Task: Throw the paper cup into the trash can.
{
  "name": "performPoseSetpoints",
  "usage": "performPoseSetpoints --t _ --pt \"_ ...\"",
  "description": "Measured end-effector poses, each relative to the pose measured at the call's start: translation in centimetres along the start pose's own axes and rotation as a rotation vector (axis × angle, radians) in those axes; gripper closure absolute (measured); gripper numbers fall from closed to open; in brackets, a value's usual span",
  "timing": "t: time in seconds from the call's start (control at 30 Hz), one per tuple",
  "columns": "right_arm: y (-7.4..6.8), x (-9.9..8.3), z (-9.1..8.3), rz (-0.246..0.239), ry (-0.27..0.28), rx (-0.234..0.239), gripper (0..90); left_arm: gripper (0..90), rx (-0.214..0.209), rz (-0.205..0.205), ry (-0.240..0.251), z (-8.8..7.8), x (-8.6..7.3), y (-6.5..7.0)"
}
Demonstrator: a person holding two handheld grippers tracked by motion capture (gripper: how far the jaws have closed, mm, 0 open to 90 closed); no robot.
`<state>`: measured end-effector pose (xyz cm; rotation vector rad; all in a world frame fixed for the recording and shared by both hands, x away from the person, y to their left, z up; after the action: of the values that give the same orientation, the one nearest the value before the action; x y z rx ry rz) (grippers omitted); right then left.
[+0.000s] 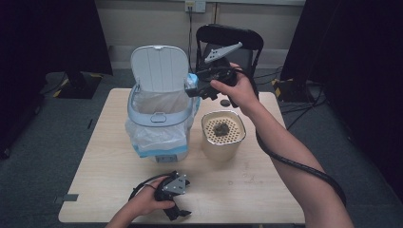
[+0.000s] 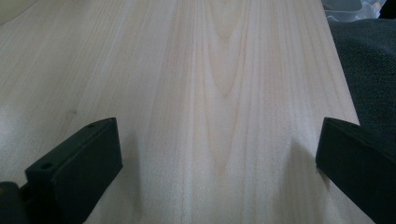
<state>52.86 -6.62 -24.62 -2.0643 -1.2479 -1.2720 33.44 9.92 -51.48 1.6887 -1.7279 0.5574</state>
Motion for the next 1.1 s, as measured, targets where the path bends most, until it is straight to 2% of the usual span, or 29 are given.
performPoseSetpoints --t 0.4,0.5,0.53,0.67,0.73,0.77,1.03,1.1 --pt "1.6 -0.4 2.8 0.025 -0.016 -0.010 15.1 0.0 0.000 0.000 0.002 0.0 0.0 0.0" --pt "1.9 -0.5 3.4 0.031 -0.015 -0.012 15.1 0.0 0.001 -0.001 -0.015 -0.1 0.0 0.0" --pt "1.9 -0.5 3.5 0.033 -0.015 -0.007 15.2 0.0 0.000 0.000 0.001 0.0 0.0 0.0" --pt "2.1 -0.3 4.1 0.031 -0.020 -0.004 15.5 0.0 0.001 0.000 -0.008 0.0 0.0 0.0" --pt "2.2 -0.1 4.5 0.024 -0.023 -0.006 15.5 0.0 -0.001 -0.002 0.006 0.0 0.0 0.0" --pt "2.2 0.0 4.6 0.023 -0.026 -0.008 15.5 0.0 0.001 -0.002 -0.013 -0.1 0.0 0.0" --pt "2.1 1.1 5.7 0.020 -0.011 0.004 16.1 0.0 -0.001 0.000 0.003 0.0 0.0 0.0" --pt "2.0 1.4 5.9 0.019 -0.006 0.009 16.3 0.0 0.000 -0.001 -0.016 -0.1 0.0 0.0"
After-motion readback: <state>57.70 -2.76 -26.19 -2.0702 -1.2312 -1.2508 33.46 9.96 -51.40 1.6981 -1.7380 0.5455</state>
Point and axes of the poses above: each handheld gripper's, and its own axes: z roughly forward along the jaws, x roughly out of its top, y roughly to its right, the point moved 2 cm from there along z, roughly forward along the jaws, and after that the axes turned 11 degrees about -x, right-handed, at the moved point
